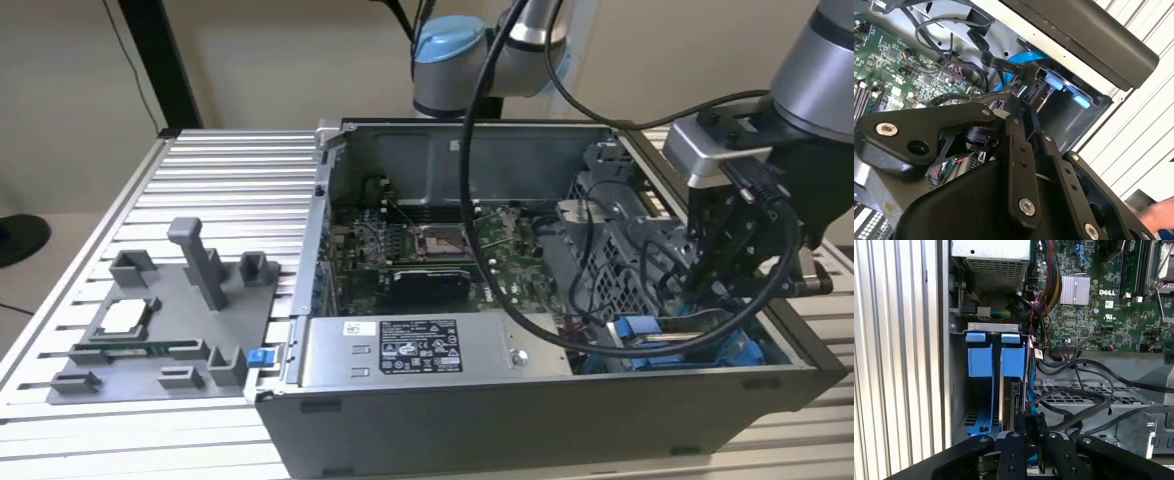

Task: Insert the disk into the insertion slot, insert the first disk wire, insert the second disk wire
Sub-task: 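Insert the first disk wire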

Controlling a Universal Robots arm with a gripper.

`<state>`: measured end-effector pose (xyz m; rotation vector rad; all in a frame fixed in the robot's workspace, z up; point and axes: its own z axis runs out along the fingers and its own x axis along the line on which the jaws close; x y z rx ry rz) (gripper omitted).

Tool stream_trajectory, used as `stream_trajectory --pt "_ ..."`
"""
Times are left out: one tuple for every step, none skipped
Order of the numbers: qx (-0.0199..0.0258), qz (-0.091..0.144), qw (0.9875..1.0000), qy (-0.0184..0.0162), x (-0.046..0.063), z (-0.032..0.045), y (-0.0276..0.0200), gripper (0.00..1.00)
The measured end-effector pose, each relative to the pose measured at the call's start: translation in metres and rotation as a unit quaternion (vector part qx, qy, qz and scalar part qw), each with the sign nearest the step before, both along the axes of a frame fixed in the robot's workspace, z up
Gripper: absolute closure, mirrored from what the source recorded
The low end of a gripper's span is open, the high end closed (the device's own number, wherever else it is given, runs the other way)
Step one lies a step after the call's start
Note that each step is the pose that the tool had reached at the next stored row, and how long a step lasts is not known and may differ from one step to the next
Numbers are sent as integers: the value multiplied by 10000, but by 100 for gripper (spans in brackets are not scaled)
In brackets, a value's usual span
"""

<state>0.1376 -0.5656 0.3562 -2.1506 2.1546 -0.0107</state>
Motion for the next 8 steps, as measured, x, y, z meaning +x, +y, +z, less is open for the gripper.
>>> stream_trajectory --pt "3 -9 10000 8 1 -7 -2 100" --pt "4 -16 10000 17 3 -14 -5 100" --pt "7 -23 10000 26 4 -21 -7 100" --pt "8 -30 10000 37 6 -27 -10 100" --pt "9 -33 10000 53 9 -31 -14 100" --pt "9 -34 10000 77 16 -33 -18 100" --pt "9 -34 9999 103 27 -34 -20 100" --pt "8 -34 9999 137 45 -34 -22 100"
